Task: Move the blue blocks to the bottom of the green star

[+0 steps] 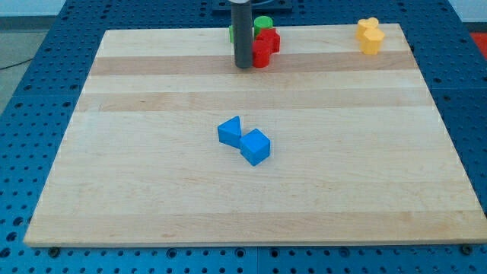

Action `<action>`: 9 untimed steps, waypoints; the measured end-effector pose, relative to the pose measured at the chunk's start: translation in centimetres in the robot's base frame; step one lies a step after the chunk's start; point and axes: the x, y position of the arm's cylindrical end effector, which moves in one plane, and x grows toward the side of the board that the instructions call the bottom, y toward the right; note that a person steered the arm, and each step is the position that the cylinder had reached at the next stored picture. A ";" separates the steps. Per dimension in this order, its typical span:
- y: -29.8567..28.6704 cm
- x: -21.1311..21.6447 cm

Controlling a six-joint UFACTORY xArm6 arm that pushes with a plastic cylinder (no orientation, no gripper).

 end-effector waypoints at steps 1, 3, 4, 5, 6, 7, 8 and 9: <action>2.5 0.0; -0.1 2.3; -0.2 7.1; 5.5 8.9; 10.0 14.5; 10.0 20.1; 6.4 21.8; 3.1 21.9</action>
